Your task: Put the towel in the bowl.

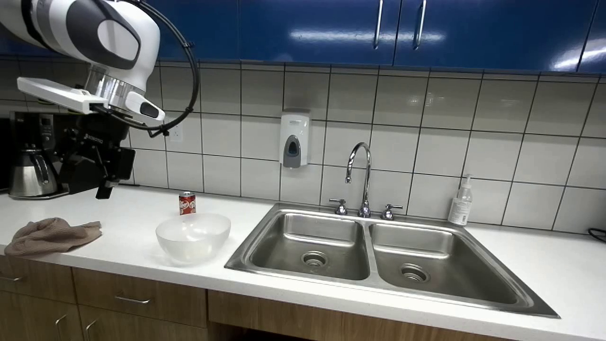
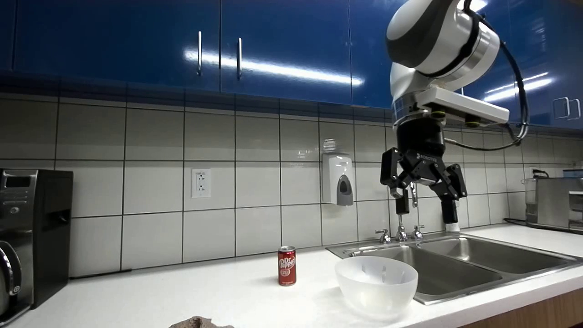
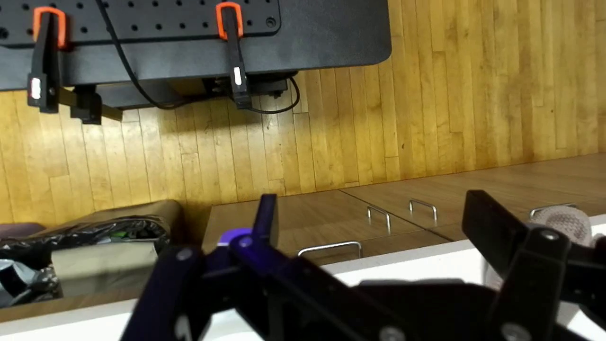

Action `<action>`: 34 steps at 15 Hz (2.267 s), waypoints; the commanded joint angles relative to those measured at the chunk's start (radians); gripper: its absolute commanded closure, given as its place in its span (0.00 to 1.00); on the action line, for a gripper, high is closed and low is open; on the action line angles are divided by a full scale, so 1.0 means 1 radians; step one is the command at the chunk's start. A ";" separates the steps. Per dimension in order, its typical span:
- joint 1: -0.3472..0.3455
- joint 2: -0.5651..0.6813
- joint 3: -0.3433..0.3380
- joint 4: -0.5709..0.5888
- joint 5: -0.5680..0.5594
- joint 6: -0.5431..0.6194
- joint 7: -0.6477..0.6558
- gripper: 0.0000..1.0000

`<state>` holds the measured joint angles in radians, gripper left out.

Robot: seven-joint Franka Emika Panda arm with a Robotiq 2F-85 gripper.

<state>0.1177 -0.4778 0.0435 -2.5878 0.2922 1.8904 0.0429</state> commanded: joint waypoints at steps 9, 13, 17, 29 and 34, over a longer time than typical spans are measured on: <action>0.104 0.330 0.098 0.203 -0.038 0.238 -0.226 0.00; 0.132 0.428 0.146 0.273 -0.047 0.306 -0.220 0.00; 0.154 0.518 0.189 0.346 -0.079 0.348 -0.206 0.00; 0.253 0.805 0.260 0.561 -0.253 0.476 -0.108 0.00; 0.292 0.895 0.263 0.640 -0.293 0.481 -0.111 0.00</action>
<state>0.3982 0.3580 0.2943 -2.0139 0.0363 2.3745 -0.0949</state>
